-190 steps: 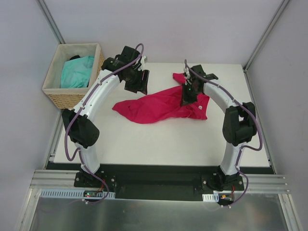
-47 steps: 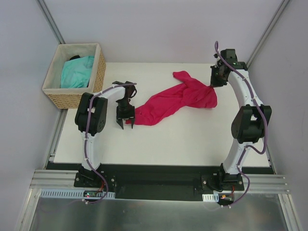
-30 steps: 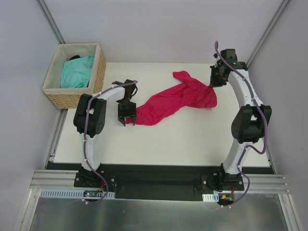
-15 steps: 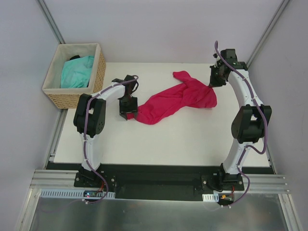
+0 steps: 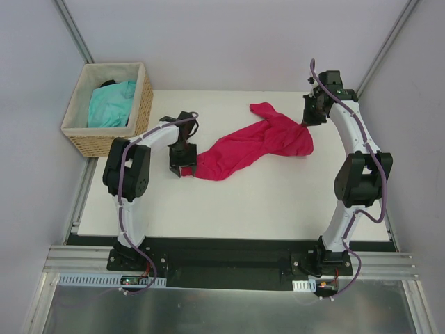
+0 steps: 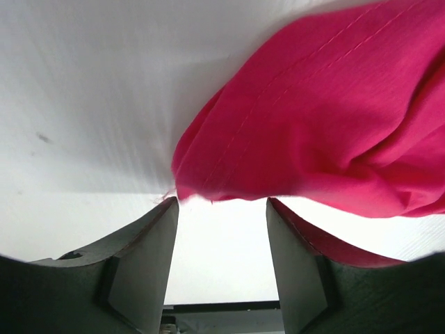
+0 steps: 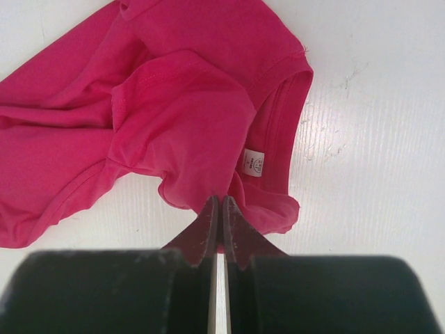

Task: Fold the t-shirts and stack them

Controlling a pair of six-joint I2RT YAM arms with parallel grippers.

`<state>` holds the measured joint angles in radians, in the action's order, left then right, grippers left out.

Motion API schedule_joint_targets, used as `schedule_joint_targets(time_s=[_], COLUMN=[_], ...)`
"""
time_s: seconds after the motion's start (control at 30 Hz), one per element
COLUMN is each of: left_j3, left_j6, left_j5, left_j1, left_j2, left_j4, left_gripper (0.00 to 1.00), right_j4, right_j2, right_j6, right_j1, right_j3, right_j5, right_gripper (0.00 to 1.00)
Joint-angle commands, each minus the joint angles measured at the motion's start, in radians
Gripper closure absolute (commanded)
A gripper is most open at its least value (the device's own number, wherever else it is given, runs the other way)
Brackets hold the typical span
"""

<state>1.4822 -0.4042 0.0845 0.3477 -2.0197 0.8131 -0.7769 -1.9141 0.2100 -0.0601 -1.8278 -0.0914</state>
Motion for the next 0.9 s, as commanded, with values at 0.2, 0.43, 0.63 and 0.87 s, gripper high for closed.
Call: schedule_joint_targets(time_s=[0.2, 0.43, 0.63, 0.87], left_j3=[-0.051, 0.016, 0.015, 0.006], left_j6=[0.016, 0.028, 0.042, 0.042], left_j5=[-0.058, -0.049, -0.057, -0.058], left_j1=[0.008, 0.008, 0.008, 0.008], left_j2=[0.13, 0.067, 0.032, 0.016], left_j4=[0.008, -0.008, -0.04, -0.052], left_gripper=[0.44, 0.45, 0.45, 0.46], right_j4=[-0.002, -0.002, -0.005, -0.01], right_j2=[0.064, 0.075, 0.089, 0.104], right_j6=[-0.011, -0.004, 0.003, 0.011], right_j1=[0.003, 0.002, 0.002, 0.003], right_j3=[0.009, 0.002, 0.01, 0.013], right_j5=[-0.027, -0.022, -0.011, -0.002], right_gripper=[0.99, 0.99, 0.99, 0.99])
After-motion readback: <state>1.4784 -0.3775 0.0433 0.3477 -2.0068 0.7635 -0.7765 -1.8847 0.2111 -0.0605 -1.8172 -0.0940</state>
